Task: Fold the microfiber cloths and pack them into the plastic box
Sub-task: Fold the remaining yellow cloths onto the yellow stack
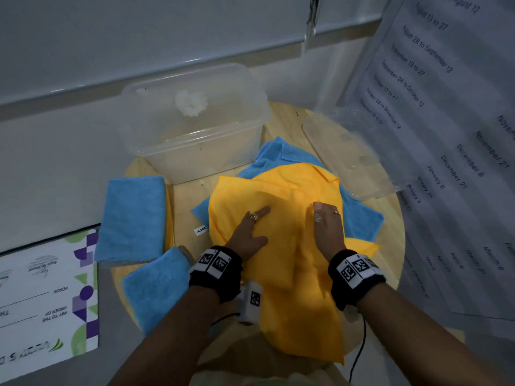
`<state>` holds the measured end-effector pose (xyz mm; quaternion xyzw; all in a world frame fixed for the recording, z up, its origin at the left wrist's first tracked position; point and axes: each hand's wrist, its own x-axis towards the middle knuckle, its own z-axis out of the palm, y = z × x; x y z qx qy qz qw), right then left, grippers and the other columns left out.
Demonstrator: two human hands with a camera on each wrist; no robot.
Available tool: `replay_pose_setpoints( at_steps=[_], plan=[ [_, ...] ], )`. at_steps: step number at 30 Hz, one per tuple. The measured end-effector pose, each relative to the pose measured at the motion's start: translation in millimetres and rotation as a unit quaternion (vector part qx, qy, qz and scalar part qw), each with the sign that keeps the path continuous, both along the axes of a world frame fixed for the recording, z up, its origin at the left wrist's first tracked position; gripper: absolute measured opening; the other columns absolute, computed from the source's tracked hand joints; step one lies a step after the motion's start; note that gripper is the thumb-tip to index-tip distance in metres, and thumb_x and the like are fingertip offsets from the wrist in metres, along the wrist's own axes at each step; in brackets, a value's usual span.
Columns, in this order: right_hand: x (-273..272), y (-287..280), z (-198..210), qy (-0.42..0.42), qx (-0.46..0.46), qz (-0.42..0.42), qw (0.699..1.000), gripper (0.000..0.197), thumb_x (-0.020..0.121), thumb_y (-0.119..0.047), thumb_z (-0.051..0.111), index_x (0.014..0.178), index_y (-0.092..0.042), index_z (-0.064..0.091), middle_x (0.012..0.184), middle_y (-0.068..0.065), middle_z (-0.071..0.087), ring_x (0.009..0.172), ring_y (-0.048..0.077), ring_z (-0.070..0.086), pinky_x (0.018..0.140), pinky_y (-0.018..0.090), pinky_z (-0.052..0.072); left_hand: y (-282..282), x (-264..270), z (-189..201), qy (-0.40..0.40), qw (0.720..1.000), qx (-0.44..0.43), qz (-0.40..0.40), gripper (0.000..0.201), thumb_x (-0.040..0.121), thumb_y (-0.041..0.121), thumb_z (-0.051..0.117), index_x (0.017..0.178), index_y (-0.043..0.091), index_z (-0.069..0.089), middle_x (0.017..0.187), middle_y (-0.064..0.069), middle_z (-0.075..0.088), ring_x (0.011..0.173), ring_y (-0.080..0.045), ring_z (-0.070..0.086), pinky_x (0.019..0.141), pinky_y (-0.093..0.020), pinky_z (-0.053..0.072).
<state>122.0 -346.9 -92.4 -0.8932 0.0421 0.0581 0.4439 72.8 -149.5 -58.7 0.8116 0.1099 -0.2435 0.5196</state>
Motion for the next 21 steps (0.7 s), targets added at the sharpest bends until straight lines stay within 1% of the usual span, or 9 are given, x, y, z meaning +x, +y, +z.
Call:
replay_pose_setpoints(
  at_steps=[2, 4, 5, 7, 9, 10, 14, 18, 21],
  plan=[
    [-3, 22, 1, -0.043, -0.022, 0.021, 0.999, 0.041, 0.095, -0.023, 0.036, 0.126, -0.001, 0.051, 0.130, 0.021, 0.047, 0.120, 0.035, 0.044, 0.097, 0.032, 0.031, 27, -9, 8, -0.009, 0.999, 0.002, 0.031, 0.074, 0.076, 0.023, 0.057, 0.133, 0.053, 0.021, 0.157, -0.004, 0.011, 0.143, -0.028, 0.017, 0.113, -0.052, 0.027],
    [-9, 47, -4, -0.012, -0.068, 0.115, 0.991, 0.047, 0.096, -0.019, 0.043, 0.141, -0.009, 0.035, 0.150, 0.016, 0.026, 0.137, 0.038, 0.025, 0.110, 0.043, 0.023, 48, -17, 19, -0.038, 0.997, 0.018, 0.070, 0.079, 0.067, 0.031, 0.054, 0.137, 0.048, 0.021, 0.153, -0.008, 0.019, 0.136, -0.031, 0.030, 0.108, -0.051, 0.035],
    [-12, 59, -7, 0.025, -0.120, 0.176, 0.977, 0.055, 0.096, -0.027, 0.043, 0.147, -0.019, 0.023, 0.157, 0.009, 0.011, 0.143, 0.038, 0.010, 0.113, 0.052, 0.016, 56, -18, 23, -0.055, 0.993, 0.043, 0.093, 0.082, 0.066, 0.036, 0.055, 0.141, 0.040, 0.022, 0.150, -0.010, 0.024, 0.132, -0.031, 0.035, 0.106, -0.048, 0.037],
    [-19, 74, -15, 0.093, -0.260, 0.282, 0.919, 0.066, 0.094, -0.054, 0.034, 0.147, -0.040, -0.002, 0.158, -0.005, -0.013, 0.143, 0.039, -0.013, 0.107, 0.068, 0.001, 71, -16, 28, -0.093, 0.978, 0.133, 0.131, 0.084, 0.073, 0.039, 0.063, 0.146, 0.028, 0.023, 0.146, -0.014, 0.030, 0.129, -0.031, 0.038, 0.104, -0.040, 0.037],
    [-20, 75, -22, 0.128, -0.344, 0.334, 0.868, 0.078, 0.082, -0.076, 0.028, 0.141, -0.050, -0.017, 0.154, -0.010, -0.026, 0.139, 0.042, -0.024, 0.101, 0.074, -0.006, 81, -11, 32, -0.112, 0.957, 0.224, 0.144, 0.081, 0.082, 0.028, 0.068, 0.148, 0.024, 0.020, 0.149, -0.016, 0.025, 0.132, -0.032, 0.035, 0.102, -0.038, 0.035],
    [-19, 73, -23, 0.141, -0.363, 0.343, 0.855, 0.086, 0.076, -0.082, 0.030, 0.138, -0.052, -0.021, 0.152, -0.011, -0.030, 0.138, 0.042, -0.027, 0.098, 0.076, -0.008, 85, -8, 33, -0.113, 0.951, 0.247, 0.150, 0.082, 0.082, 0.023, 0.068, 0.148, 0.024, 0.018, 0.151, -0.016, 0.022, 0.133, -0.033, 0.035, 0.101, -0.038, 0.035],
    [-9, 60, -21, 0.184, -0.390, 0.322, 0.843, 0.096, 0.065, -0.088, 0.038, 0.136, -0.057, -0.018, 0.152, -0.014, -0.030, 0.138, 0.039, -0.029, 0.093, 0.081, -0.004, 98, -1, 35, -0.130, 0.942, 0.264, 0.163, 0.083, 0.082, 0.005, 0.061, 0.148, 0.024, 0.016, 0.150, -0.021, 0.025, 0.128, -0.037, 0.040, 0.088, -0.035, 0.040],
    [-3, 41, -16, 0.232, -0.380, 0.279, 0.851, 0.095, 0.064, -0.087, 0.041, 0.137, -0.059, -0.013, 0.152, -0.014, -0.030, 0.137, 0.037, -0.031, 0.093, 0.083, -0.001, 106, 10, 35, -0.100, 0.960, 0.221, 0.140, 0.081, 0.083, -0.003, 0.056, 0.148, 0.024, 0.017, 0.143, -0.021, 0.034, 0.125, -0.038, 0.042, 0.091, -0.035, 0.038],
    [-1, 24, -15, 0.243, -0.391, 0.276, 0.844, 0.095, 0.064, -0.089, 0.037, 0.138, -0.057, -0.015, 0.151, -0.012, -0.032, 0.137, 0.037, -0.032, 0.094, 0.082, 0.002, 109, 12, 35, -0.064, 0.980, 0.140, 0.123, 0.082, 0.083, -0.009, 0.052, 0.147, 0.031, 0.019, 0.148, -0.013, 0.030, 0.125, -0.031, 0.042, 0.095, -0.035, 0.039]
  ],
)
